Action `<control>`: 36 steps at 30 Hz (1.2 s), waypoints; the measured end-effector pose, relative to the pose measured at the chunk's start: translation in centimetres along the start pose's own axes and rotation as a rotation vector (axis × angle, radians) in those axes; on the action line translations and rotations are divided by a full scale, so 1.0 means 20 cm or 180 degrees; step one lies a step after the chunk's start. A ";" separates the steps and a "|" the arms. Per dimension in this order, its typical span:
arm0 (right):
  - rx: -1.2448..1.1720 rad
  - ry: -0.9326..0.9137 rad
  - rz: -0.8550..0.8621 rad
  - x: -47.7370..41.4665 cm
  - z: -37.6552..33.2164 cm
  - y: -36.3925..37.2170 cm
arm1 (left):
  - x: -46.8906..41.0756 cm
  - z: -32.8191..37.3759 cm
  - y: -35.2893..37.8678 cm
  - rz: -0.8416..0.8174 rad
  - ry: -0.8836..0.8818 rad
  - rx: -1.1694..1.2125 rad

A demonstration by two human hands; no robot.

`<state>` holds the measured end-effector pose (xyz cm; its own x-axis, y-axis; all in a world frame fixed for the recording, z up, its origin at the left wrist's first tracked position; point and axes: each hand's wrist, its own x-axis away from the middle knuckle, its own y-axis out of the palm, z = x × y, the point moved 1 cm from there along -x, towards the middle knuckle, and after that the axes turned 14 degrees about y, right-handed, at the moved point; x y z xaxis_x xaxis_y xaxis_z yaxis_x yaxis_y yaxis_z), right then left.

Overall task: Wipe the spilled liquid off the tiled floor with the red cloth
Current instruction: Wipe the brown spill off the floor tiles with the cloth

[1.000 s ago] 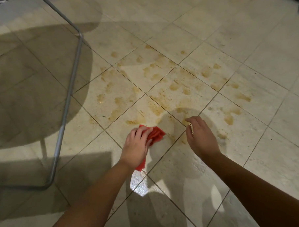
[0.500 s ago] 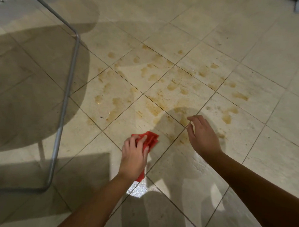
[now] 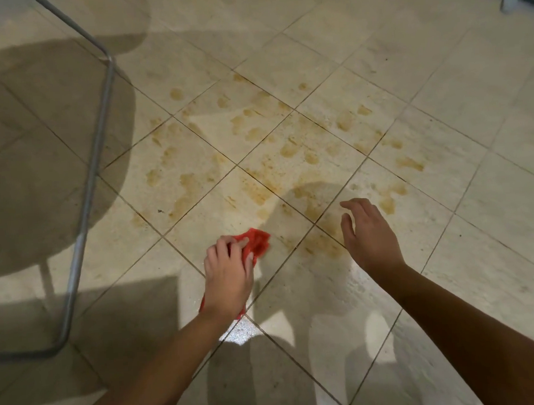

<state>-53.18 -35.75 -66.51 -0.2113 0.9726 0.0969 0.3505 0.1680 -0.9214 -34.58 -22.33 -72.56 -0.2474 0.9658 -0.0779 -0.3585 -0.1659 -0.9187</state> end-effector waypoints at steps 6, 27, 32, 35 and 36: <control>-0.0018 0.0081 -0.0007 -0.01 0.02 0.00 | -0.02 0.15 0.11 -0.0455 0.1263 0.0009; -0.0239 0.0591 0.0126 0.05 0.24 -0.01 | -0.09 0.31 0.12 -0.0569 0.1264 0.0320; -0.0291 0.0551 0.0231 -0.02 0.21 -0.05 | -0.31 0.15 0.09 -0.0332 0.0423 0.0332; -0.0275 0.0529 0.0255 -0.02 0.22 -0.07 | -0.28 0.09 0.04 0.0001 0.0071 0.0430; -0.0260 0.0530 0.0250 -0.02 0.24 -0.06 | -0.25 0.10 0.04 0.0051 0.0007 0.0472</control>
<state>-57.86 -37.15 -67.14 -0.0290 0.9952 0.0931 0.4342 0.0965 -0.8957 -35.37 -27.76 -72.16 -0.2523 0.9632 -0.0931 -0.4836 -0.2088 -0.8500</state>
